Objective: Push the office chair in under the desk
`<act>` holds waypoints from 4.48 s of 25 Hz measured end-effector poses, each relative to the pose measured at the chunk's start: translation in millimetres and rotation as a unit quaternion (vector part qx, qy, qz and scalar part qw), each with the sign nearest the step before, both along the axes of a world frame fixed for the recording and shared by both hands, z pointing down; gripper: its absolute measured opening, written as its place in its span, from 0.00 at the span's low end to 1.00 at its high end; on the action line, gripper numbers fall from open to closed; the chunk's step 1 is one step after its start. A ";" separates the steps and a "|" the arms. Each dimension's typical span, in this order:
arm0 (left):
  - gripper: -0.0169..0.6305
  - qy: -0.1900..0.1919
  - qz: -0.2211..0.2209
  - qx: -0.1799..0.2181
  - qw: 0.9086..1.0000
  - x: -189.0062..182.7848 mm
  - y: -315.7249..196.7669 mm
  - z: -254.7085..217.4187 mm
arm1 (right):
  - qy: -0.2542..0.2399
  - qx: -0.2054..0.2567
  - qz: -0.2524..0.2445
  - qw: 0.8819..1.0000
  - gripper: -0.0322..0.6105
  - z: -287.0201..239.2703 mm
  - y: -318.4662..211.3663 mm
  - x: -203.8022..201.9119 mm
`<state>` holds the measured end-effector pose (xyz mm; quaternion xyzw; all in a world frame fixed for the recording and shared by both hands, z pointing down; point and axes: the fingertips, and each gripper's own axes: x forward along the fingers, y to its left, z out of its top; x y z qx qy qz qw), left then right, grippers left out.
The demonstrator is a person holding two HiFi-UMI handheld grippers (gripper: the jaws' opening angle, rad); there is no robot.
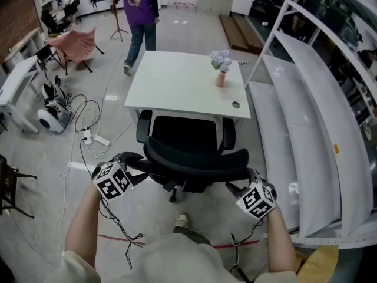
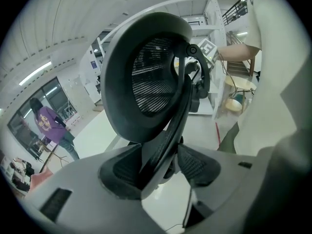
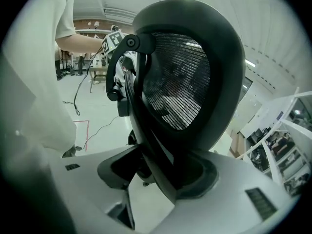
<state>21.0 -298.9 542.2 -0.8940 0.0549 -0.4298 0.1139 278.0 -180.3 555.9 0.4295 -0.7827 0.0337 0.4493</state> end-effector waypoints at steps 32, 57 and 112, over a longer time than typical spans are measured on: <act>0.41 0.005 -0.052 0.008 0.999 103.4 -183.5 -5.6 | 0.001 0.020 -0.023 1.000 0.42 -3.6 -202.5 112.5; 0.42 0.010 -0.035 0.018 0.999 128.6 -286.2 -6.7 | 0.007 -0.004 0.012 1.000 0.43 -2.4 -296.3 133.0; 0.06 0.431 -0.163 0.171 0.871 133.7 -238.9 -282.8 | -0.245 0.380 0.172 0.875 0.06 -297.6 -256.8 26.9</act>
